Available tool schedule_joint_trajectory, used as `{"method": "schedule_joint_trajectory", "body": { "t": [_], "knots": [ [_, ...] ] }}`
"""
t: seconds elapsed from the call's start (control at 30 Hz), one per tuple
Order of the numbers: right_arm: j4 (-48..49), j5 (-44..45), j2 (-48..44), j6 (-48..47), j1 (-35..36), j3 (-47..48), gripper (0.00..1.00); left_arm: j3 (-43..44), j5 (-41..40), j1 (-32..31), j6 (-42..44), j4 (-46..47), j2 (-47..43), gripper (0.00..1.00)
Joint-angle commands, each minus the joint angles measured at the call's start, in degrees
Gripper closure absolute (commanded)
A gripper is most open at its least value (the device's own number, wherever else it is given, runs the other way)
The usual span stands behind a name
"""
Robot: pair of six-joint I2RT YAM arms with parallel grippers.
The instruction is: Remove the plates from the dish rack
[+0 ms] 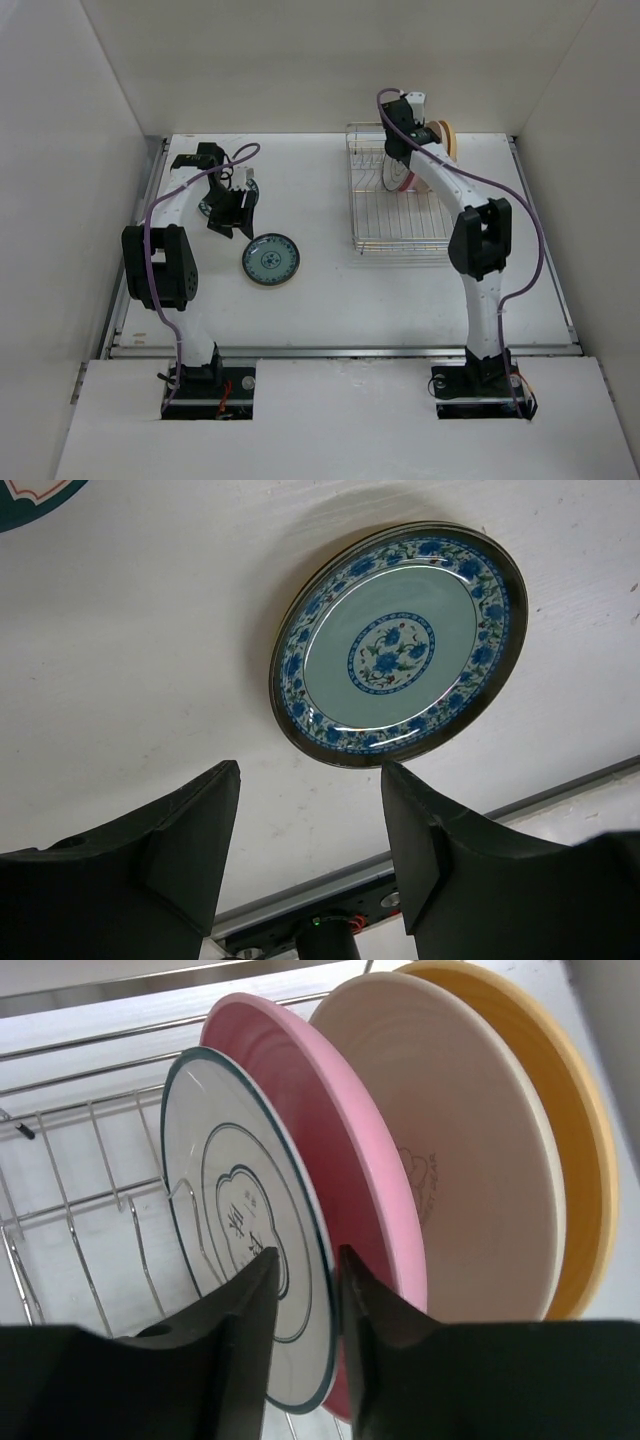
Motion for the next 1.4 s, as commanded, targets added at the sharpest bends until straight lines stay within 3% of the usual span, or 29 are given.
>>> {"method": "schedule_joint_trajectory", "body": {
  "t": [0.0,0.03,0.07,0.2,0.53,0.7,0.83,0.93,0.97,1.0,1.03,1.07,1.13,1.37],
  "knots": [
    [0.28,-9.38,-0.8,3.19,-2.83,-1.4,0.67,0.83,0.97,0.22,-0.15,-1.87,-0.45,0.44],
    [0.89,-10.55,-1.33,3.2,-2.84,-3.06,0.7,0.83,0.97,0.22,-0.15,-1.87,-0.45,0.44],
    [2.55,-11.43,-2.82,3.2,-3.36,-3.95,0.82,0.83,0.97,0.22,-0.15,-2.39,-0.97,0.44],
    [2.05,-11.44,-5.37,3.2,-3.37,-4.05,1.0,0.83,1.5,0.22,0.38,-3.53,-1.5,0.44],
    [-3.49,-6.78,-17.33,-0.04,-1.44,1.57,1.0,4.86,4.83,-0.31,2.84,-8.19,-7.47,0.42],
    [-6.4,-7.82,-24.35,-0.05,1.9,3.17,1.0,8.64,9.92,-1.45,5.38,-11.97,-11.08,0.29],
    [-5.52,-14.48,-34.28,-0.05,8.12,-10.66,1.0,10.4,17.04,-1.45,8.02,-14.16,-13.79,0.27],
    [0.44,-25.26,-43.77,4.51,11.65,-21.94,1.0,10.93,24.25,-2.06,9.86,-15.92,-15.29,0.18],
    [2.81,-28.37,-46.05,5.65,12.36,-29.55,1.0,10.32,25.31,-3.11,9.87,-15.93,-16.69,0.14],
    [9.01,-31.79,-50.34,6.45,13.06,-33.19,1.0,9.62,25.32,-3.99,10.48,-15.93,-17.4,0.03],
    [12.64,-34.87,-52.38,7.41,14.63,-36.88,1.0,8.75,24.62,-4.87,10.49,-14.88,-18.11,0.0],
    [16.59,-39.25,-54.23,8.03,15.61,-43.79,1.0,6.82,23.66,-6.53,10.49,-14.0,-19.59,0.0],
    [25.92,-43.06,-57.58,9.17,17.45,-48.76,1.0,4.97,21.2,-7.6,10.49,-11.45,-21.01,0.0],
    [37.8,-52.99,-57.59,10.93,22.38,-55.63,1.0,-4.08,16.09,-8.66,14.44,-6.09,-28.65,0.0]
  ]
}}
